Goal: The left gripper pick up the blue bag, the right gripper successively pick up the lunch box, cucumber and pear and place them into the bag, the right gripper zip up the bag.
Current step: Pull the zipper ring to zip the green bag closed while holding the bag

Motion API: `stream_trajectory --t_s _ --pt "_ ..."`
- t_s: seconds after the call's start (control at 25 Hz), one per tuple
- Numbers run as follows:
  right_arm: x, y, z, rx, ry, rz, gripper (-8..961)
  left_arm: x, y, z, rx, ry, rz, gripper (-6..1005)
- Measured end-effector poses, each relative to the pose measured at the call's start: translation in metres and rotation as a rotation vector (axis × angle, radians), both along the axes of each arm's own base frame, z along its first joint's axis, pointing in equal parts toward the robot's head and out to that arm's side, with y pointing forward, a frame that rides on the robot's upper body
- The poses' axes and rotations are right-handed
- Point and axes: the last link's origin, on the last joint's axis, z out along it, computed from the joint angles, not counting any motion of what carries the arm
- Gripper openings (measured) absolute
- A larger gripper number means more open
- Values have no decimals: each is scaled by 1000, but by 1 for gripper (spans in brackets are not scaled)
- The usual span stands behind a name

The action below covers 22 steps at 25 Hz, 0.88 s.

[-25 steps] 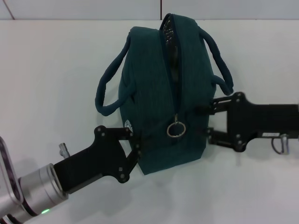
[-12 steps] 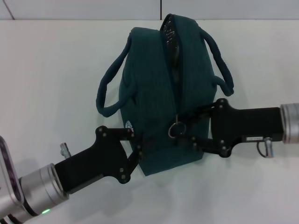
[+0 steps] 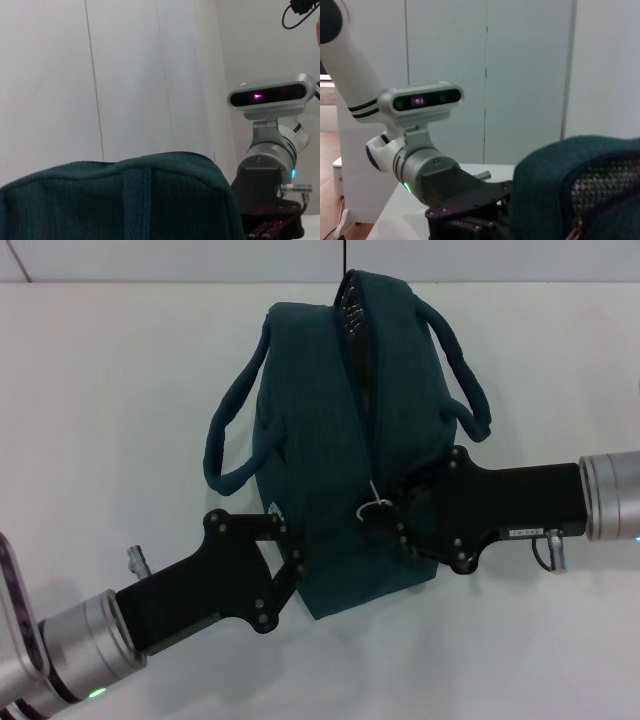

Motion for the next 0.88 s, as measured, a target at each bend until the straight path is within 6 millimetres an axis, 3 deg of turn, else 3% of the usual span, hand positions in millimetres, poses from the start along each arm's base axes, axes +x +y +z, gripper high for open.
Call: stream_trajectory --t_s 0.32,0.52,0.88 --pt "2 -6 14 57 73 82 119 0 0 0 3 -1 4 64" --pt "3 -9 17 97 105 116 9 -1 -1 0 3 0 6 64" --pt "-1 -8 26 222 209 156 7 -1 -1 -1 -3 9 2 65"
